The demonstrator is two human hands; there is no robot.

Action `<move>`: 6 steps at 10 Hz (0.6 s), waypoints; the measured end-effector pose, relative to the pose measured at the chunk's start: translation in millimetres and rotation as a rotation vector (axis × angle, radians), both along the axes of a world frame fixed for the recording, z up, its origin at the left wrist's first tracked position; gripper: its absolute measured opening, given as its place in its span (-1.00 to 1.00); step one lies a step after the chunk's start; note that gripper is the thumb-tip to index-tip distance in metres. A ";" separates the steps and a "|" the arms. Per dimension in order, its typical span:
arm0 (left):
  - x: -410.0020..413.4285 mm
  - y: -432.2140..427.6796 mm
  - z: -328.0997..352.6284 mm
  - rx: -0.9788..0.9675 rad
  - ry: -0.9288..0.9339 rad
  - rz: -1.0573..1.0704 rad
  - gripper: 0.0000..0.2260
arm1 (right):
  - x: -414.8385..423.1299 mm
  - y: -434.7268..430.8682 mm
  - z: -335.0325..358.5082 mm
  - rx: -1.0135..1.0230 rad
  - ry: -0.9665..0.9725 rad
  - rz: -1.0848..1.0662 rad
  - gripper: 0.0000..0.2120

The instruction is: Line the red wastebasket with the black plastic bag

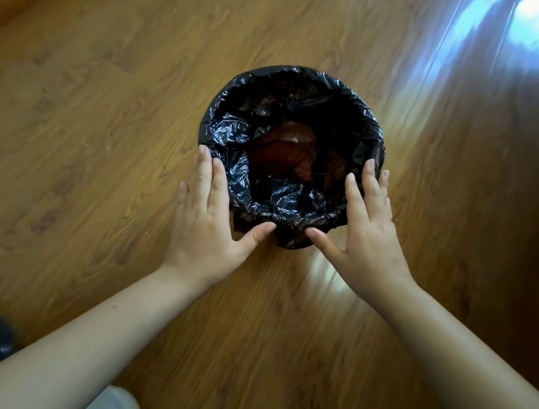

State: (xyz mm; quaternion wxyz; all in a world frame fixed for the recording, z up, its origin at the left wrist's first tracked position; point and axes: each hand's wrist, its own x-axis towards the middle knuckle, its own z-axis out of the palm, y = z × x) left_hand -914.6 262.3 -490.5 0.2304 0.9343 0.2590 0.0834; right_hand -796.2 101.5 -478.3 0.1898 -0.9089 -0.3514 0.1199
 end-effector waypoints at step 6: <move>16.8 -10.3 99.3 0.235 0.084 -0.002 -0.46 | -2.2 -3.3 92.3 -0.048 -0.024 0.052 -0.41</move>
